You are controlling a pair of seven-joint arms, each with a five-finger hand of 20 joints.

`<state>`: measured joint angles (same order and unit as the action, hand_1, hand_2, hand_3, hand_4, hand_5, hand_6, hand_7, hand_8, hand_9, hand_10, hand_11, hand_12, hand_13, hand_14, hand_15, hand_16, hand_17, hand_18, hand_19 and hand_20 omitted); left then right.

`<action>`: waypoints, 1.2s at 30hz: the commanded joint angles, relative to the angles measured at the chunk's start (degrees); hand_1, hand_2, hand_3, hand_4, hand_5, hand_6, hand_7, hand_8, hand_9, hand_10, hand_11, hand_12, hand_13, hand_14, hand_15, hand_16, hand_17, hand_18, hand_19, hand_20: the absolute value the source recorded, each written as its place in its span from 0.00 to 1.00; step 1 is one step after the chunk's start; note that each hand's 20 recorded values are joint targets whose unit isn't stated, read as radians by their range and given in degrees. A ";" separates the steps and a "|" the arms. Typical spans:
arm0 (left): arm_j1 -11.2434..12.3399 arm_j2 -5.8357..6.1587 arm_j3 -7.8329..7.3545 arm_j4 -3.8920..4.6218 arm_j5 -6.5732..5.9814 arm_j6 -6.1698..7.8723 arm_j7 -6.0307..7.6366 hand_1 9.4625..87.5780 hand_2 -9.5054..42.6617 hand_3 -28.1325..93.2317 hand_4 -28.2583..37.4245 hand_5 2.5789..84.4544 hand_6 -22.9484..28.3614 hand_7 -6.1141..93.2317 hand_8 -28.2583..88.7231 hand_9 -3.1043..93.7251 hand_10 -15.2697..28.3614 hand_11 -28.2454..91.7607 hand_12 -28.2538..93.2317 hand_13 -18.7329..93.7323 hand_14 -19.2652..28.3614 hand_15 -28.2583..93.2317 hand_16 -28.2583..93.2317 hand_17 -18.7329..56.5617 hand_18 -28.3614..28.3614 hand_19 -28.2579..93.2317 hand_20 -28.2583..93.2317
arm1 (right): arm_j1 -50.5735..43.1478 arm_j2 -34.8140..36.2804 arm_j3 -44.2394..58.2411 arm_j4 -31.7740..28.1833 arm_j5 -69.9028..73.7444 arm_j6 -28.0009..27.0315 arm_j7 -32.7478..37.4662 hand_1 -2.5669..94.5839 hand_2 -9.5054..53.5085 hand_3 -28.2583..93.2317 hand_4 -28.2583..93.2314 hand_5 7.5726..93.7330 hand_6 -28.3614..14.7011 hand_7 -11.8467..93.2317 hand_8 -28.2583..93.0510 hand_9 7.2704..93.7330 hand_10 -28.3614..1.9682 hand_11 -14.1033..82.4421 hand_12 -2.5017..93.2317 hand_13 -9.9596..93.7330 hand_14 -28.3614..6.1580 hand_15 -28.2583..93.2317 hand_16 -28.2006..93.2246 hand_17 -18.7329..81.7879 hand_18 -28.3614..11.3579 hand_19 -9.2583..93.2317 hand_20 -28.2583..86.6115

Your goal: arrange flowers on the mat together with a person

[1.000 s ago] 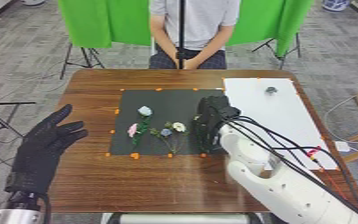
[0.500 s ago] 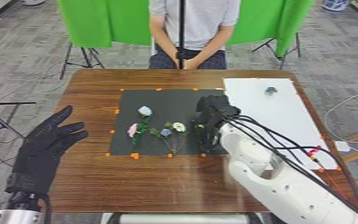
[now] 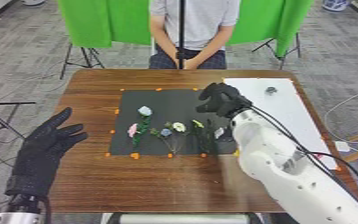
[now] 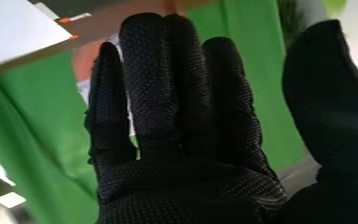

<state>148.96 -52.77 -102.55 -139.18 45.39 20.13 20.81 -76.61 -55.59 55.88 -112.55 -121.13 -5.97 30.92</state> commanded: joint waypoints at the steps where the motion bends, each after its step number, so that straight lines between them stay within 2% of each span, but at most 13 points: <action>1: 1.31 -0.47 -0.65 0.27 0.02 0.30 -0.22 0.13 0.27 0.87 0.00 0.37 0.56 0.22 0.15 0.40 0.81 0.46 0.32 0.39 0.99 0.68 0.15 0.12 0.94 0.65 0.31 | -16.12 -2.35 21.34 -10.46 18.34 0.25 -1.15 0.36 0.07 0.82 0.03 0.58 0.64 0.23 0.14 0.63 0.40 0.37 0.19 0.66 0.41 0.71 0.34 0.38 0.16 0.81 0.31; 5: 1.55 -0.69 -0.82 0.32 0.06 0.03 -0.39 0.13 0.28 0.87 0.00 0.37 0.56 0.22 0.15 0.39 0.80 0.45 0.32 0.39 0.99 0.68 0.15 0.12 0.94 0.65 0.31 | -24.58 -6.66 31.62 -13.51 32.31 0.43 -4.16 0.34 0.09 0.83 0.03 0.56 0.63 0.23 0.14 0.58 0.36 0.33 0.18 0.62 0.36 0.70 0.33 0.35 0.14 0.79 0.30; 7: 1.90 -0.80 -0.98 0.23 0.09 -0.01 -0.41 0.13 0.28 0.87 0.00 0.37 0.56 0.22 0.15 0.39 0.80 0.45 0.32 0.39 0.99 0.68 0.15 0.12 0.94 0.65 0.31 | -28.03 -8.16 34.56 -13.55 39.53 2.05 -8.45 0.34 0.10 0.83 0.03 0.55 0.62 0.23 0.14 0.57 0.36 0.33 0.18 0.60 0.34 0.70 0.33 0.34 0.12 0.77 0.30; 9: 2.41 -1.13 -1.22 0.05 0.21 -0.16 -0.64 0.13 0.28 0.87 0.00 0.37 0.56 0.22 0.15 0.39 0.80 0.45 0.32 0.39 0.99 0.68 0.15 0.12 0.94 0.65 0.31 | -30.58 -7.56 33.84 -13.58 39.26 7.36 -11.05 0.33 0.12 0.83 0.03 0.53 0.62 0.23 0.14 0.54 0.34 0.32 0.18 0.57 0.32 0.69 0.32 0.32 0.12 0.75 0.30; 10: 2.46 -1.05 -1.03 0.05 0.14 0.04 -0.46 0.13 0.28 0.87 0.00 0.37 0.56 0.22 0.15 0.39 0.80 0.45 0.32 0.39 0.99 0.68 0.15 0.12 0.94 0.64 0.31 | -31.40 -7.40 33.88 -13.37 38.45 7.85 -11.97 0.33 0.12 0.83 0.03 0.53 0.62 0.23 0.14 0.53 0.33 0.32 0.19 0.55 0.32 0.69 0.32 0.31 0.12 0.74 0.31; 16: 1.54 -1.71 -0.76 0.63 0.29 -0.54 -1.33 0.12 0.28 0.87 0.00 0.37 0.56 0.22 0.15 0.38 0.79 0.44 0.32 0.39 0.98 0.67 0.15 0.12 0.94 0.64 0.31 | -35.72 -8.90 35.48 -11.19 45.82 6.43 -19.63 0.31 0.14 0.84 0.02 0.51 0.62 0.23 0.14 0.50 0.33 0.31 0.19 0.51 0.31 0.67 0.31 0.30 0.11 0.70 0.32; 20: 2.13 -1.87 -0.75 0.55 0.59 -0.80 -1.27 0.12 0.28 0.87 0.00 0.37 0.56 0.22 0.15 0.38 0.79 0.44 0.32 0.39 0.97 0.65 0.15 0.12 0.94 0.64 0.31 | -36.88 -9.31 35.89 -10.86 53.24 5.70 -21.19 0.30 0.16 0.85 0.02 0.50 0.62 0.23 0.14 0.49 0.33 0.31 0.19 0.51 0.31 0.66 0.32 0.29 0.11 0.68 0.33; 23: 2.32 -1.95 -0.89 0.39 0.56 -0.73 -1.26 0.12 0.27 0.87 0.00 0.37 0.56 0.22 0.15 0.38 0.79 0.44 0.32 0.39 0.96 0.65 0.15 0.12 0.94 0.64 0.31 | -37.25 -9.41 36.46 -10.81 53.32 5.18 -21.45 0.30 0.17 0.85 0.01 0.49 0.62 0.23 0.14 0.49 0.33 0.31 0.19 0.51 0.31 0.66 0.32 0.29 0.11 0.67 0.34; 26: 2.50 -2.15 -1.11 0.19 0.66 -0.98 -1.96 0.12 0.27 0.87 0.00 0.37 0.56 0.22 0.15 0.38 0.79 0.44 0.32 0.39 0.96 0.65 0.15 0.12 0.95 0.64 0.31 | -38.42 -9.77 37.43 -10.94 53.17 4.85 -22.33 0.29 0.18 0.85 0.01 0.49 0.63 0.23 0.14 0.48 0.33 0.31 0.19 0.51 0.31 0.66 0.32 0.29 0.11 0.67 0.34; 30: 3.14 -2.05 -1.20 -0.18 0.47 -0.45 -1.40 0.12 0.27 0.87 0.00 0.37 0.56 0.22 0.15 0.38 0.79 0.44 0.32 0.39 0.97 0.65 0.15 0.12 0.95 0.64 0.31 | -38.62 -9.94 37.80 -10.86 53.47 4.89 -21.88 0.29 0.18 0.85 0.01 0.49 0.63 0.23 0.14 0.48 0.33 0.31 0.19 0.51 0.31 0.66 0.32 0.29 0.11 0.66 0.35; 32: 3.01 -2.32 -1.66 -0.42 1.09 -1.27 -2.01 0.12 0.27 0.87 0.00 0.37 0.56 0.22 0.15 0.38 0.79 0.44 0.32 0.39 0.97 0.65 0.16 0.12 0.95 0.64 0.31 | -39.01 -10.14 38.27 -10.87 53.71 4.04 -22.23 0.29 0.18 0.85 0.01 0.49 0.63 0.23 0.14 0.48 0.33 0.31 0.19 0.51 0.31 0.66 0.32 0.29 0.11 0.66 0.36; 36: 3.03 -1.95 -1.69 -0.70 0.97 -1.00 -1.64 0.12 0.27 0.87 0.00 0.37 0.56 0.22 0.15 0.38 0.79 0.44 0.32 0.39 0.98 0.65 0.16 0.12 0.95 0.64 0.31 | -39.17 -10.26 38.26 -10.85 53.88 4.05 -22.48 0.29 0.19 0.85 0.01 0.49 0.63 0.23 0.14 0.48 0.33 0.31 0.19 0.51 0.31 0.66 0.32 0.29 0.11 0.66 0.36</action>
<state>151.04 -54.37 -103.88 -139.27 45.85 19.74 19.68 -114.52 -65.11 93.76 -123.02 -67.13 -1.34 9.45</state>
